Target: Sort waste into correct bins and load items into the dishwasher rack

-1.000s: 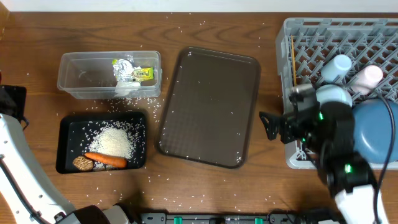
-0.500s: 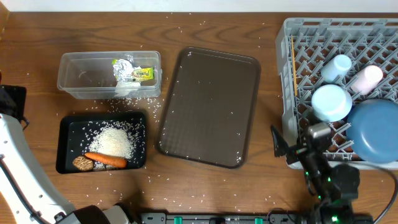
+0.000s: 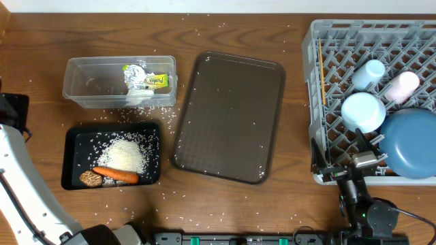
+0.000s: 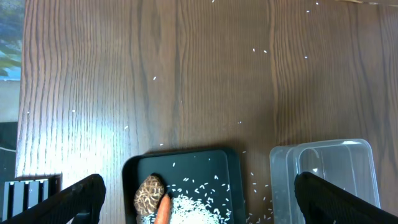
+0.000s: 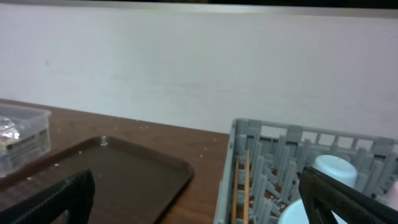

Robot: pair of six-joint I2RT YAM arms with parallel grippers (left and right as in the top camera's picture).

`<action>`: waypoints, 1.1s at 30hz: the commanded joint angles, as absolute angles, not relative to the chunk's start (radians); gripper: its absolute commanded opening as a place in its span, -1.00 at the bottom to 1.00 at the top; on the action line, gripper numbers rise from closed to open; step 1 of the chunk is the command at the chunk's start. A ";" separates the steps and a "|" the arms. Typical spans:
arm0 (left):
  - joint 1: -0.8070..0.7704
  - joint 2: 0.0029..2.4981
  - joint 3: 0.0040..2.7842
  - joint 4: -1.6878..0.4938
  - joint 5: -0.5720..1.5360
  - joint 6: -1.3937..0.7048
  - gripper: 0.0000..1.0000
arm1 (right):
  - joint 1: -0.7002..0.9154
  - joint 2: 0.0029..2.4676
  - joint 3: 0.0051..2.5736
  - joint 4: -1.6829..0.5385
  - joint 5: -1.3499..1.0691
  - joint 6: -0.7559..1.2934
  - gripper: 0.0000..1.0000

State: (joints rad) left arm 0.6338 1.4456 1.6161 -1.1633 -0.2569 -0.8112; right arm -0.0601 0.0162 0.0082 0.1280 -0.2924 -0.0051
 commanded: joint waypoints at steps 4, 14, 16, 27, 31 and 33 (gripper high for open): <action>0.638 1.448 1.621 -1.166 -0.257 -0.809 0.95 | -0.065 0.005 0.006 -0.015 -0.181 -0.050 0.99; 0.638 1.448 1.621 -1.166 -0.257 -0.809 0.95 | -0.065 0.005 0.006 -0.066 -0.110 -0.076 0.99; 0.638 1.448 1.621 -1.166 -0.257 -0.809 0.96 | -0.065 0.005 0.006 -0.066 -0.110 -0.076 0.99; 0.638 1.448 1.621 -1.166 -0.257 -0.809 0.96 | -0.065 0.005 0.006 -0.066 -0.110 -0.076 0.99; 0.638 1.448 1.621 -1.166 -0.257 -0.809 0.96 | -0.065 0.005 0.006 -0.066 -0.110 -0.076 0.98; 0.638 1.448 1.621 -1.166 -0.258 -0.809 0.96 | -0.065 0.005 0.006 -0.066 -0.110 -0.076 0.98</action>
